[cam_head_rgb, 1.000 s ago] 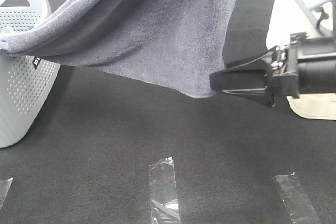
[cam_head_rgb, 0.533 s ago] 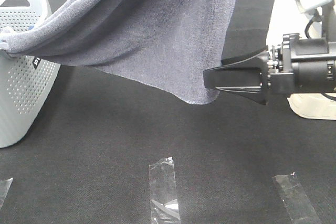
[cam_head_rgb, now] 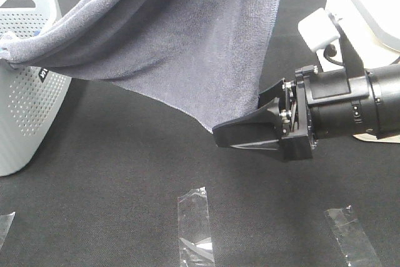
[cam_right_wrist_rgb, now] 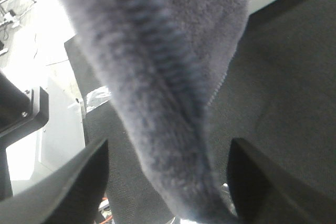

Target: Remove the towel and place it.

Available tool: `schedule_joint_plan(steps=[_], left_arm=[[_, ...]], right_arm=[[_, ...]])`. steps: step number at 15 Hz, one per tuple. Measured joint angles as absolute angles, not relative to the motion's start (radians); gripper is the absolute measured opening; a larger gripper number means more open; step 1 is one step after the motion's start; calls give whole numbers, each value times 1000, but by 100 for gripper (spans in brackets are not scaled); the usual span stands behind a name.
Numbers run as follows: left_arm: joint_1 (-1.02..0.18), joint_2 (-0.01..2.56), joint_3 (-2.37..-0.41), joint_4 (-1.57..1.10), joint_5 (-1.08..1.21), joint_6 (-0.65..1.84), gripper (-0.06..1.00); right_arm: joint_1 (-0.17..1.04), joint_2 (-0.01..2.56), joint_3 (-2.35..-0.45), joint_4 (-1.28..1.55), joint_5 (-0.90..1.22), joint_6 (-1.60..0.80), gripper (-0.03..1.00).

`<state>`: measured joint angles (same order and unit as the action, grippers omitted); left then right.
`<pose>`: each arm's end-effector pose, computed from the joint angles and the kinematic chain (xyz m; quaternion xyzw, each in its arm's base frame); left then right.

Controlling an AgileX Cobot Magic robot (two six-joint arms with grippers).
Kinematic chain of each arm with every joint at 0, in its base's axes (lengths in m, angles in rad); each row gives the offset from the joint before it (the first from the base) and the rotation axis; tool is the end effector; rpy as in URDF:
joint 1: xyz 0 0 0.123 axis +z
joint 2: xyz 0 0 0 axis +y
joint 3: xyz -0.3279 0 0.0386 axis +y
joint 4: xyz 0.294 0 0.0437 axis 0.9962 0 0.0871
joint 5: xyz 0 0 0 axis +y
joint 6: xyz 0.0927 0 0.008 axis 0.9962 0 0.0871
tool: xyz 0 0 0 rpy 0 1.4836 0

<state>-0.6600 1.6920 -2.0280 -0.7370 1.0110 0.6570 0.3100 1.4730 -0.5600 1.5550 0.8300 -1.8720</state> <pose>0.2914 -0.2933 0.5490 0.4838 0.6655 -0.3600 0.4397 0.2290 0.1455 0.2003 -0.4031 0.7678 0.3743 0.3284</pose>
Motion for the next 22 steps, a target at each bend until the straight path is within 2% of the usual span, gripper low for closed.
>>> schedule_joint_plan(steps=[2, 6, 13, 18, 20, 21, 22], left_arm=[[-660, 1692, -2028, -737, 1011, 657, 0], [-660, 1692, -2028, -736, 1011, 657, 0], [-660, 1692, -2028, -709, 1011, 657, 0], [-660, 1692, -2028, -677, 1007, 657, 0], [-660, 1692, -2028, -547, 960, 572, 0], [-660, 1692, -2028, -547, 960, 572, 0], [-660, 1694, -2028, -423, 925, 462, 0]], right_arm=[[311, 1473, -560, 1555, 828, -1858, 57], [311, 1473, -560, 1513, 828, -1789, 43], [312, 1403, -560, 1482, 767, -1701, 1], [312, 1362, -560, 1444, 727, -1557, 0], [312, 1362, -574, 1369, 728, -1351, 0], [312, 1362, -574, 1369, 728, -1351, 0], [312, 1363, -638, 1216, 739, -1147, 0]])
